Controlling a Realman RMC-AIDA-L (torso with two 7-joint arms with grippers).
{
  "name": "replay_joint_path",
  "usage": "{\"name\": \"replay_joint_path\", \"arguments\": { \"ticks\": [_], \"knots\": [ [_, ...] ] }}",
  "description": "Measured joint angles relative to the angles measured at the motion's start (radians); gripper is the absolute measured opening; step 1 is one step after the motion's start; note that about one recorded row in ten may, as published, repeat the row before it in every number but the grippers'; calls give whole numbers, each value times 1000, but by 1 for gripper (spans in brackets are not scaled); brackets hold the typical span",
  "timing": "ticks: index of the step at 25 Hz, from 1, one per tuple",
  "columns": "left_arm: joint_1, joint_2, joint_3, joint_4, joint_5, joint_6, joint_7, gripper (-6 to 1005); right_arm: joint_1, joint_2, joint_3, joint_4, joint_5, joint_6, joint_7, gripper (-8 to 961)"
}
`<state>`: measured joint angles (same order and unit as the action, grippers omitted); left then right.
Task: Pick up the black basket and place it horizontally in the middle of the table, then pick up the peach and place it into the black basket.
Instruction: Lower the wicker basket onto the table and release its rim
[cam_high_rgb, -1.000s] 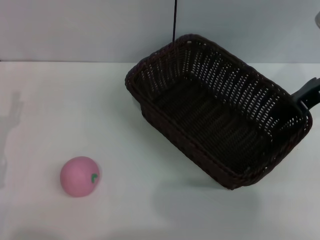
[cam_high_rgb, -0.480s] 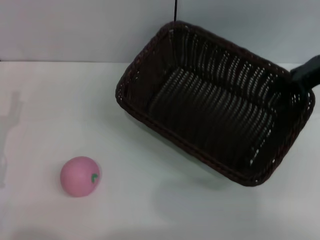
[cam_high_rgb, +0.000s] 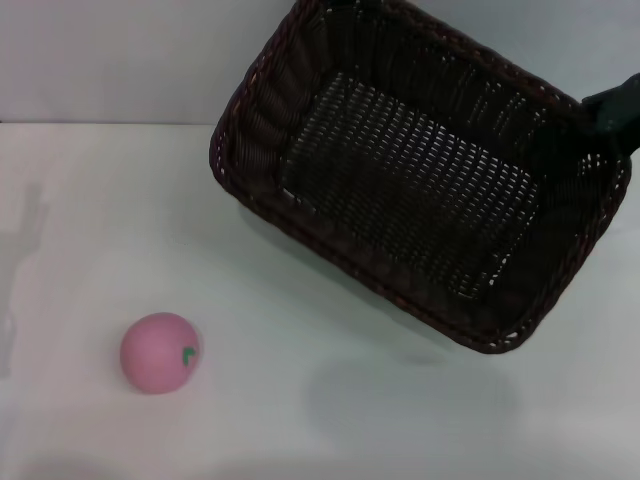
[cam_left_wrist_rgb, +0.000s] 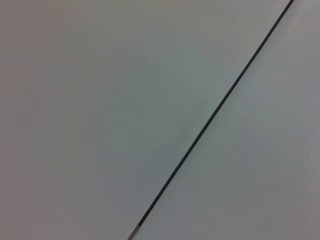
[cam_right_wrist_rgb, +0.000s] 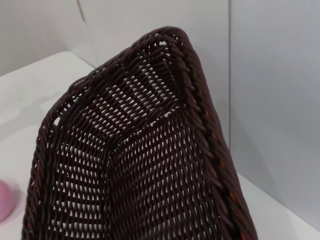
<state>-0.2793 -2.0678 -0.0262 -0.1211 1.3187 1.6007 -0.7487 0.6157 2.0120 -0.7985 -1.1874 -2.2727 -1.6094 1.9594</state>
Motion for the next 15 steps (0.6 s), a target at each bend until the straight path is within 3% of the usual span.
{"name": "replay_joint_path", "arguments": {
  "ticks": [3,4,5,10,13,15],
  "knots": [
    [-1,0,3,-2,0,0,-2,750,31,-33,1,33,20,-60,-45,172],
    [-2,0,3,-4,0,0,-2,749,71,-70,1,85,28,-115,-86,173],
    [-2,0,4,-5,1,0,-2,749,71,-70,1,85,28,-115,-86,174],
    [-3,-2,7,-9,1,-1,-3,746,156,-149,1,220,31,-155,-190,178],
    [-2,-3,17,-10,2,-1,-3,744,192,-171,-5,265,31,-170,-250,181],
    [-1,-3,26,-11,2,-1,-2,743,210,-174,-6,280,32,-183,-297,182]
  ]
}}
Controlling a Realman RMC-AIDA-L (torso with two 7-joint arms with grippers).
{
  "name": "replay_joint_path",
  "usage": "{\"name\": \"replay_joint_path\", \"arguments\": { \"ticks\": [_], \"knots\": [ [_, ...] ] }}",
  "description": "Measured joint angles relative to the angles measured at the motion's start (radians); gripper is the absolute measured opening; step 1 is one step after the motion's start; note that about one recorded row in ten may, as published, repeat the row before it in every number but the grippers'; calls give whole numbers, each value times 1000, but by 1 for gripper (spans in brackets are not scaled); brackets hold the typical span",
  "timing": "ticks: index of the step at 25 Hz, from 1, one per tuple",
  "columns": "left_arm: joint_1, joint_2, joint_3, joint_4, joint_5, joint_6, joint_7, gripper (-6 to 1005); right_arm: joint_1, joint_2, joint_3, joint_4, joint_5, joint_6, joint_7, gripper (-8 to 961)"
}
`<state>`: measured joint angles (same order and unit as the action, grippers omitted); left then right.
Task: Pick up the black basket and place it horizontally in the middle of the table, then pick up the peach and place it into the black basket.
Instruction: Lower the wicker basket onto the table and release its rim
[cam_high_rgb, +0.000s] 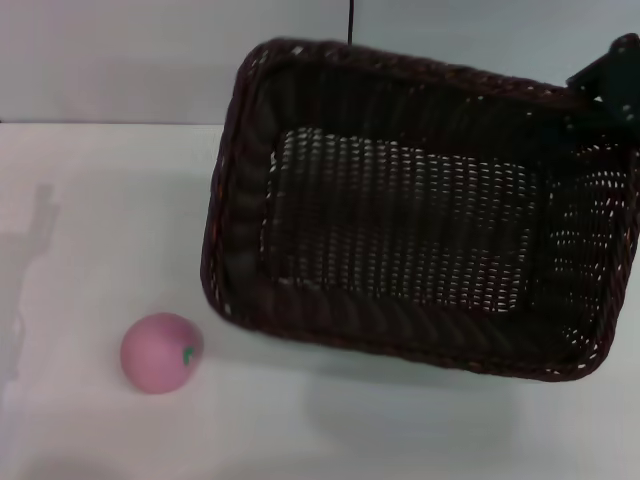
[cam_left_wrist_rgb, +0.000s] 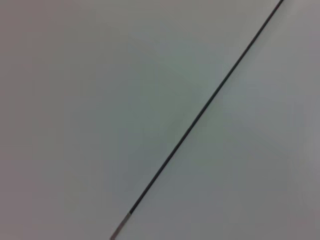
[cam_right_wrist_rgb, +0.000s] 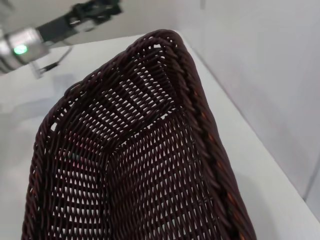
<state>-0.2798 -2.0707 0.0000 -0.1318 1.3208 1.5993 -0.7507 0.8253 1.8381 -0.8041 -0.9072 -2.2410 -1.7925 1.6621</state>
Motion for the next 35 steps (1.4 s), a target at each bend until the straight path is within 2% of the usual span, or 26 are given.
{"name": "replay_joint_path", "arguments": {
  "ticks": [10,18,24,35],
  "knots": [
    [11,-1,11,-24,0,-1,3,737,84,6,-30,101,-54,-6,-179,190],
    [13,1,55,-38,0,3,-2,732,125,4,-34,184,-81,77,-237,197],
    [15,0,67,-42,0,1,-2,729,147,4,-41,230,-107,124,-261,201],
    [26,1,69,-51,0,-22,-3,722,155,18,-67,248,-112,170,-262,210]
  ]
}}
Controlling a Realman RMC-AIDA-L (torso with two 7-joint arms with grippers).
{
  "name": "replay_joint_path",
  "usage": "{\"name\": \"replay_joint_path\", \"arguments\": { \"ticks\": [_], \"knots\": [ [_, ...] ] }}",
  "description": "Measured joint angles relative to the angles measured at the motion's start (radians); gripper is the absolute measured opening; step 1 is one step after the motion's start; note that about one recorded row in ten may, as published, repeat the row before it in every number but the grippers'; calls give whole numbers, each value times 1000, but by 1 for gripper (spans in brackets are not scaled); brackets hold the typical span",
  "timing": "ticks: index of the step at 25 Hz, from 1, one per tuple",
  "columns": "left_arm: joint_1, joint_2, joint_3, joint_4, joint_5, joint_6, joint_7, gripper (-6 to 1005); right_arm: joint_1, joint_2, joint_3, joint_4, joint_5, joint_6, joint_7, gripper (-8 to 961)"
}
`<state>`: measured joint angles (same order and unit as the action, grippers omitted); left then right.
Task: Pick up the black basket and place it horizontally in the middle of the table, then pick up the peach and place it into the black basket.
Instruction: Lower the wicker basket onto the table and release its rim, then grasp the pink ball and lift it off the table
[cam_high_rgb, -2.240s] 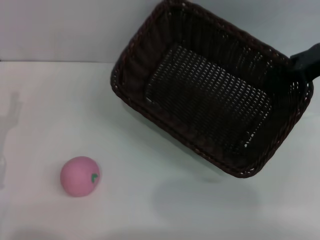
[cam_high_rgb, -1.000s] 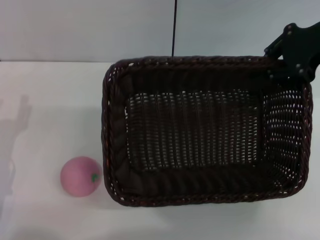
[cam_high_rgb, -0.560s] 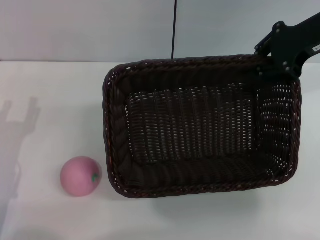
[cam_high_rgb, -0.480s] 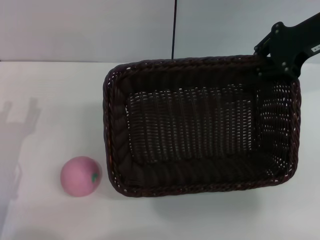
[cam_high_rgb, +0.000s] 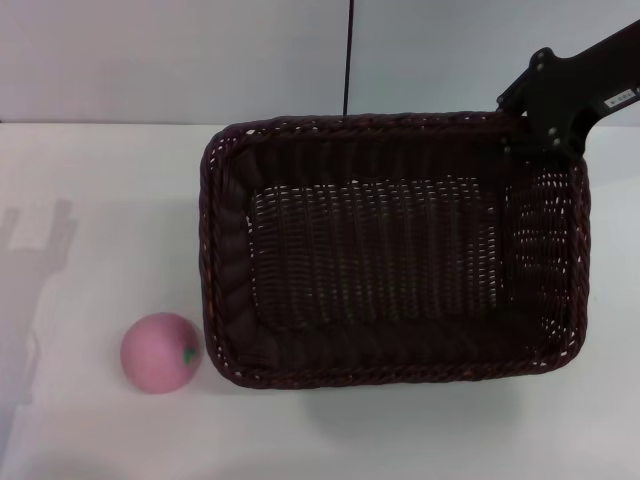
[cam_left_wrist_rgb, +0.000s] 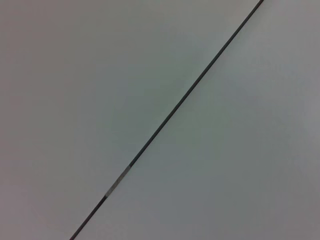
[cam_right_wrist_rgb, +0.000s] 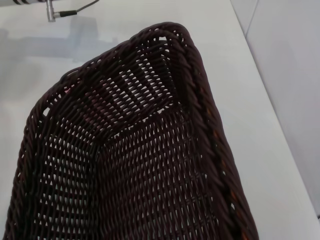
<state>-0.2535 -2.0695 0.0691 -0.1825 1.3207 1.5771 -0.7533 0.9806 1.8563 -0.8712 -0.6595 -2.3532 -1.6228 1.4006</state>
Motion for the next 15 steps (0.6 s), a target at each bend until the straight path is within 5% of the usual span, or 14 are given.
{"name": "replay_joint_path", "arguments": {
  "ticks": [9,15],
  "knots": [
    [-7,-1,0,0,0,-9,-3,717,5,-13,14,33,3,47,11,264],
    [-5,-1,21,0,0,-19,0,713,-35,-36,199,35,14,123,-67,408]
  ]
}}
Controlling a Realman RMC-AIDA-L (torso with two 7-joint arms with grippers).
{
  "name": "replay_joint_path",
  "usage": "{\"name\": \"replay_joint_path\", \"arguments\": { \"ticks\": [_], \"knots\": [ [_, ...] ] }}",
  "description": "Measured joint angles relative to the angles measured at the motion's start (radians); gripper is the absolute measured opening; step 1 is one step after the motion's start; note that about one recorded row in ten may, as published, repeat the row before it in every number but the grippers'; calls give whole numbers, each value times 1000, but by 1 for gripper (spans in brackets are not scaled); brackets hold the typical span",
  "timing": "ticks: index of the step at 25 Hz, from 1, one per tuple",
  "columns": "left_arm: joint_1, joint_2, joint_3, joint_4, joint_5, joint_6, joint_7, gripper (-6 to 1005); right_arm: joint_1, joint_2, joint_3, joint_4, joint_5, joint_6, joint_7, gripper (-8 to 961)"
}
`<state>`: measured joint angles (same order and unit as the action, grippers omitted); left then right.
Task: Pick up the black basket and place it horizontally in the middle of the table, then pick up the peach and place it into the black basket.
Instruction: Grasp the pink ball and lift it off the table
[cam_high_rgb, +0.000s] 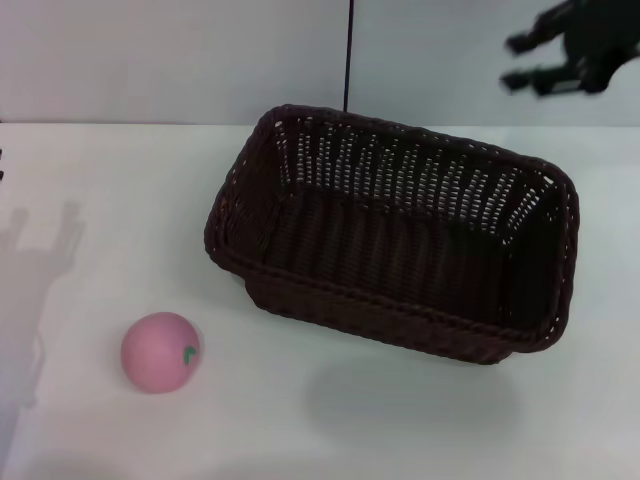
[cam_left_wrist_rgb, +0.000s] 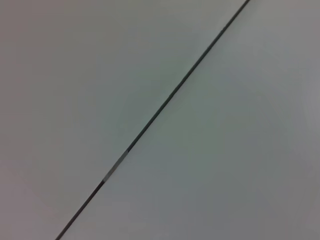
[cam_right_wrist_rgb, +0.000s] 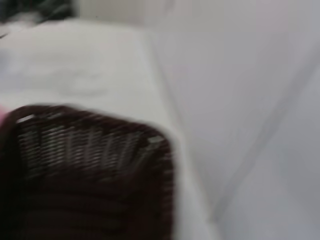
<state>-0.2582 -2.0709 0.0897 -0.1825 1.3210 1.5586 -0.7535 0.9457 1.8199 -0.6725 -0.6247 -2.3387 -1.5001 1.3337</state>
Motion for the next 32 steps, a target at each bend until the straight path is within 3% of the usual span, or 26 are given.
{"name": "replay_joint_path", "arguments": {
  "ticks": [4,8,12,13,14,15,18,21,27,32],
  "knots": [
    [6,0,11,3,0,-3,0,711,-64,-9,131,3,70,32,-64,428],
    [11,5,58,23,0,9,-11,709,-193,-2,177,4,294,37,-93,425],
    [13,8,167,121,0,34,-96,706,-348,47,201,40,595,59,-129,425],
    [12,9,218,165,0,36,-130,706,-386,62,215,61,673,68,-156,425],
    [12,11,352,267,0,38,-201,705,-420,75,230,84,738,75,-180,425],
    [12,11,352,267,0,38,-201,704,-454,88,244,108,796,81,-204,425],
    [25,20,556,425,8,52,-273,703,-531,116,280,166,917,90,-257,425],
    [32,42,665,531,68,72,-338,701,-585,143,340,219,974,114,-311,425],
    [35,60,667,629,306,114,-385,697,-630,154,404,287,982,150,-352,425],
    [53,71,665,632,408,96,-366,694,-628,156,418,303,983,181,-352,425]
  ]
}}
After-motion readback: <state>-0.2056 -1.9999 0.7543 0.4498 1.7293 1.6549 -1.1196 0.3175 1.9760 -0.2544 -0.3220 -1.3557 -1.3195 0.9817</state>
